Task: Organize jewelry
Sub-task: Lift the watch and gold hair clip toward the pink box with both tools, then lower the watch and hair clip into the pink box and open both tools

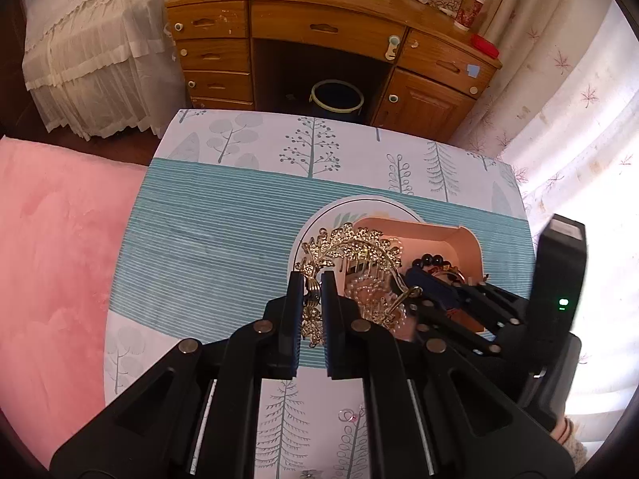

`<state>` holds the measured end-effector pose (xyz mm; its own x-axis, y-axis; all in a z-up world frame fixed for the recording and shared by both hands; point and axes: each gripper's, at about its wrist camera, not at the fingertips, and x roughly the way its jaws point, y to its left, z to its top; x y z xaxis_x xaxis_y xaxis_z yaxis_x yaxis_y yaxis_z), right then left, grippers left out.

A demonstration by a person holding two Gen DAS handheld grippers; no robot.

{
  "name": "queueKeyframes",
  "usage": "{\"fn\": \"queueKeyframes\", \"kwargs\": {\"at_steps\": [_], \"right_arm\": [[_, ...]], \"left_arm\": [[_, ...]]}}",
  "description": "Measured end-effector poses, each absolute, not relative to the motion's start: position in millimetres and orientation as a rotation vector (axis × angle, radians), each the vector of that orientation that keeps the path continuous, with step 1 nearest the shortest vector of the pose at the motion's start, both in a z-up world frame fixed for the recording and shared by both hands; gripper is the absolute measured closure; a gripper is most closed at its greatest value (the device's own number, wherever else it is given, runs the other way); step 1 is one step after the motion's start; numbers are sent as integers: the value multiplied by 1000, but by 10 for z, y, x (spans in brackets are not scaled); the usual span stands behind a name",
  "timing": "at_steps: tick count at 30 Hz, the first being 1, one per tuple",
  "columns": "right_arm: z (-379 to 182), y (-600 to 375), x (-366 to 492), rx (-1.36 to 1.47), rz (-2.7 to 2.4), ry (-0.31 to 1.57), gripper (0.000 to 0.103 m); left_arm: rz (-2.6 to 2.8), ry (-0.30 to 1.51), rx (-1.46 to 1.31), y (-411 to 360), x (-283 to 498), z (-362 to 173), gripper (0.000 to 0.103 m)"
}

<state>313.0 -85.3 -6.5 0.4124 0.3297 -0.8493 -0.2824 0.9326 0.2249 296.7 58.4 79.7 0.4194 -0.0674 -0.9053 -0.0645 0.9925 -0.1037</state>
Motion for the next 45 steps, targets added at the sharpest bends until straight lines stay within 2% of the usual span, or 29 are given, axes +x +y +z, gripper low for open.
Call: {"fn": "queueKeyframes", "kwargs": {"at_steps": [11,18,27,29,36,40,45], "right_arm": [[208,-1809,2585,134,291,1013,87],[80,-2295,2160,202,222,1004,87],[-97,-2455,1742,223,213,992,87],[-94,-2429,1712,215,214,986,87],[-22,-2415,1648,211,221,967,87],[32,-2364,1641,200,225,967,87],[63,-2334,1577,193,229,967,87]], "left_arm": [[-108,1156,-75,9,3046,668,97],[-192,1182,-29,-522,3191,374,97],[-225,1184,39,-932,3394,-66,96],[-227,1207,59,-978,3428,-132,92],[-241,1214,73,-920,3408,-114,90],[-243,1186,60,-792,3324,14,73],[-242,1150,82,-646,3124,201,73]]}}
